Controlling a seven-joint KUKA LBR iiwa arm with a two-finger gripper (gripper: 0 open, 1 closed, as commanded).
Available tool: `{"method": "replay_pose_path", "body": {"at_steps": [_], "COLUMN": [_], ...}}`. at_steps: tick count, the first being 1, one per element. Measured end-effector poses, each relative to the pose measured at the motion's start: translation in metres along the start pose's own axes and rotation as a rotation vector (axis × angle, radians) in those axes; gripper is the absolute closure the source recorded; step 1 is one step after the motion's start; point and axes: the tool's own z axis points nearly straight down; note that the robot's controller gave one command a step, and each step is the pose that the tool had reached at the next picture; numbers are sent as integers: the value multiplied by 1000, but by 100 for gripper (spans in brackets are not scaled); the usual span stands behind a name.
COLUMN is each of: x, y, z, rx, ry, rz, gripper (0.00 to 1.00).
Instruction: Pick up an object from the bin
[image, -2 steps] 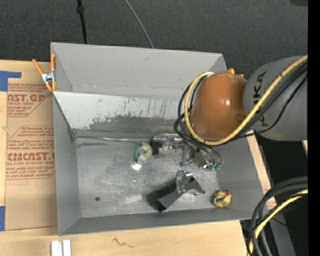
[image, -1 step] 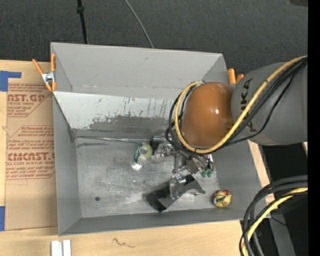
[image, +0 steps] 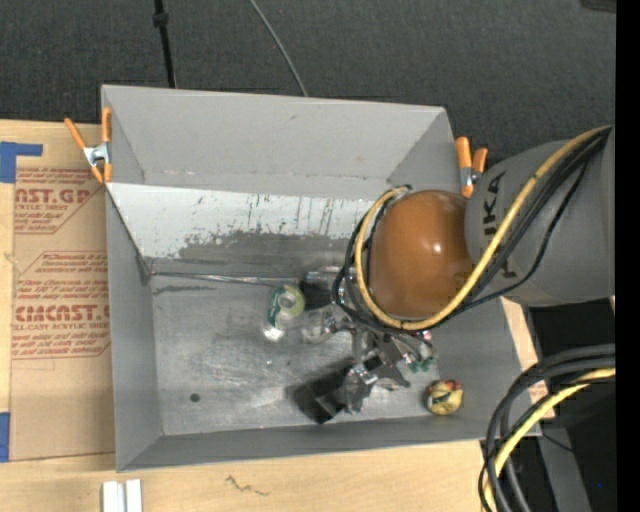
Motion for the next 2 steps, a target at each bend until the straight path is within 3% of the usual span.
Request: {"method": "replay_pose_path", "body": {"at_steps": [1,2], "x": [13,13], "y": [-10,-10], "z": [49,49], "rx": [-1,-1], "ry": [2,3], "rz": [-101,-101], "gripper": [100,100]}}
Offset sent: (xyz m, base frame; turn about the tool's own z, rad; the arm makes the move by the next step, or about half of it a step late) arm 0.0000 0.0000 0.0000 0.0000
